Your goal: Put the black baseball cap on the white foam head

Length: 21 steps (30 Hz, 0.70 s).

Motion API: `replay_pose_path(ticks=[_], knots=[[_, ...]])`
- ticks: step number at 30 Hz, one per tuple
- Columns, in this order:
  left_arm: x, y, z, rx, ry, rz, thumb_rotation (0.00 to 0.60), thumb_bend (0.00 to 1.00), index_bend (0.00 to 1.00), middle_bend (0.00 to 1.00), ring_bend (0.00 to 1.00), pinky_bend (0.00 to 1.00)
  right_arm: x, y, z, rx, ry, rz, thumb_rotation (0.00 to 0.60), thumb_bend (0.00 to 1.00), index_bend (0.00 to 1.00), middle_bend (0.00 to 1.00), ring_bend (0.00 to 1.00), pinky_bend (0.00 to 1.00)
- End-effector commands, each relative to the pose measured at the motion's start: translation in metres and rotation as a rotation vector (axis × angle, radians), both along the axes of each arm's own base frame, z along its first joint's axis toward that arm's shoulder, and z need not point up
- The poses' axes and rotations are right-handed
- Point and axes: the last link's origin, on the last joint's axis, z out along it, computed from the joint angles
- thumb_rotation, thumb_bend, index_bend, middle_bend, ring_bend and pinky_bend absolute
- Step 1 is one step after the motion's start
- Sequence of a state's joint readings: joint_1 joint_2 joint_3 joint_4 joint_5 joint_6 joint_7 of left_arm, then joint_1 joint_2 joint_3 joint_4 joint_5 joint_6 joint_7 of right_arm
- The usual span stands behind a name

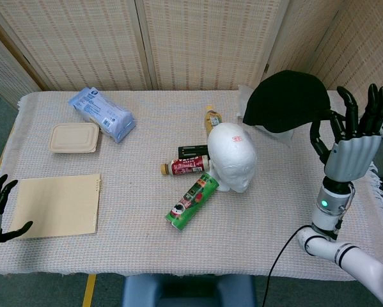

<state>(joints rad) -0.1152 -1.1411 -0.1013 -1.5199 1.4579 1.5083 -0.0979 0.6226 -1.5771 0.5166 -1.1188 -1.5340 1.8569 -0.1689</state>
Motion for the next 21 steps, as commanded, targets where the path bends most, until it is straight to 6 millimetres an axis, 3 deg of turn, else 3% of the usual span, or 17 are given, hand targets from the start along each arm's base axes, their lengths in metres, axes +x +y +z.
replay_pose_path(ticks=[1,12,21], knots=[[-0.001,0.002,0.0,0.002,0.003,0.005,0.6,0.19,0.13,0.05,0.0,0.04,0.012,-0.006,-0.01,0.02,0.0,0.022,0.6,0.4,0.76,0.24,0.0,0.0],[-0.006,0.006,0.002,0.015,0.011,0.021,0.6,0.19,0.13,0.05,0.0,0.04,0.04,-0.02,-0.047,0.075,0.018,0.087,0.6,0.39,0.77,0.24,0.0,0.0],[-0.007,0.009,0.001,0.016,0.011,0.026,0.6,0.19,0.13,0.05,0.0,0.04,0.05,-0.006,-0.067,0.094,0.033,0.175,0.6,0.39,0.77,0.24,0.0,0.0]])
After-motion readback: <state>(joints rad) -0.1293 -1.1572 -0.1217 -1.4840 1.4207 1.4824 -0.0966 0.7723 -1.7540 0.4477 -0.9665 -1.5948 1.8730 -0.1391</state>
